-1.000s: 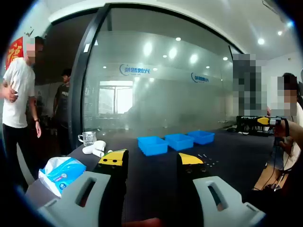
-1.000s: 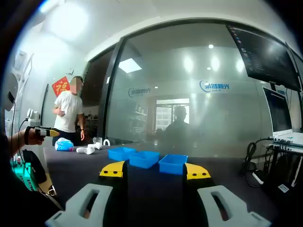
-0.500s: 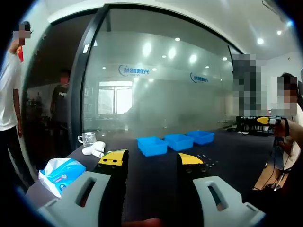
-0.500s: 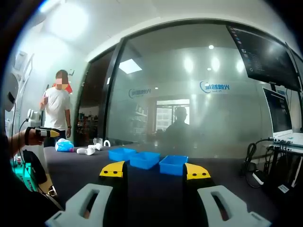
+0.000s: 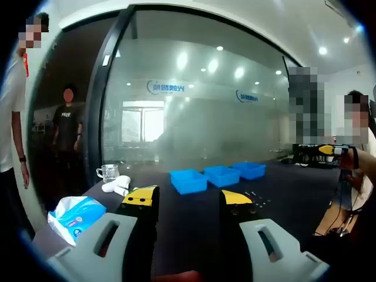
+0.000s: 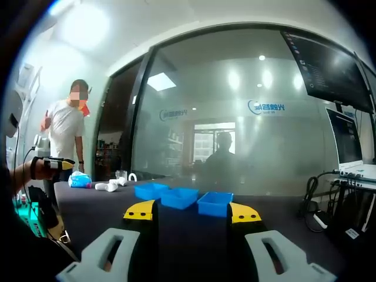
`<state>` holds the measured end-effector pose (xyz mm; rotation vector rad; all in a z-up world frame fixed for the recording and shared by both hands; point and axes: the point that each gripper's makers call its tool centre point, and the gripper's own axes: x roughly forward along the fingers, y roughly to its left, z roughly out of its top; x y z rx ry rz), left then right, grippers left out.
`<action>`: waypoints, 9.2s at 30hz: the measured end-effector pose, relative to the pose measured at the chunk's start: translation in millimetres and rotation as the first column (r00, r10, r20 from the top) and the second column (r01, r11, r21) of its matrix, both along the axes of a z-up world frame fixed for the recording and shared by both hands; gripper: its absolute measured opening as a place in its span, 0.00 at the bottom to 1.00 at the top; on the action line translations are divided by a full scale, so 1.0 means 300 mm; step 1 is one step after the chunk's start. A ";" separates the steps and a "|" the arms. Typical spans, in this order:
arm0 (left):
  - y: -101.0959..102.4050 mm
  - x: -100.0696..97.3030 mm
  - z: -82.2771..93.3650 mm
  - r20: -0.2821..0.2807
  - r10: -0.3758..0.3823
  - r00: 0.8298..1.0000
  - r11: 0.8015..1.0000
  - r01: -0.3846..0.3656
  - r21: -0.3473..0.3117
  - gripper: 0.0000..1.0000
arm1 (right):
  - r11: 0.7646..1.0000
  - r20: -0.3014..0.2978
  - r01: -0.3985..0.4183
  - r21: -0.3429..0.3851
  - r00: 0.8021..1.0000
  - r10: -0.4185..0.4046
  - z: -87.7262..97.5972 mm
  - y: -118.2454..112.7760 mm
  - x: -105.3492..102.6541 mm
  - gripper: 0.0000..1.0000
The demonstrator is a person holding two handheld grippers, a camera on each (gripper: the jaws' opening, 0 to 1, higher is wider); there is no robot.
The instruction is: Sort the screws, nuts, and washers into the corresponding bins
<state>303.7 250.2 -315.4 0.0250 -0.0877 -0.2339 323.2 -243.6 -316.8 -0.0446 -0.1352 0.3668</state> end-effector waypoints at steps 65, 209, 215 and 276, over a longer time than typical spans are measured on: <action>-0.211 0.128 -0.081 -0.284 -0.401 0.871 0.890 0.445 0.106 0.47 | 0.915 -0.300 -0.359 -0.182 0.907 0.296 -0.113 0.177 0.132 0.47; -0.124 0.102 -0.168 -0.298 -0.353 0.887 0.916 0.392 0.083 0.46 | 0.885 -0.575 -0.435 -0.165 0.771 0.272 -0.238 0.640 0.461 0.00; -0.137 0.096 -0.152 -0.285 -0.351 0.892 0.916 0.390 0.091 0.46 | 0.912 -0.441 -0.380 -0.153 0.853 0.281 -0.141 0.590 0.405 0.00; -0.198 0.095 -0.059 -0.229 -0.348 0.909 0.922 0.376 0.089 0.46 | 0.981 -0.286 -0.052 -0.186 0.958 -0.003 -0.034 0.220 1.068 0.00</action>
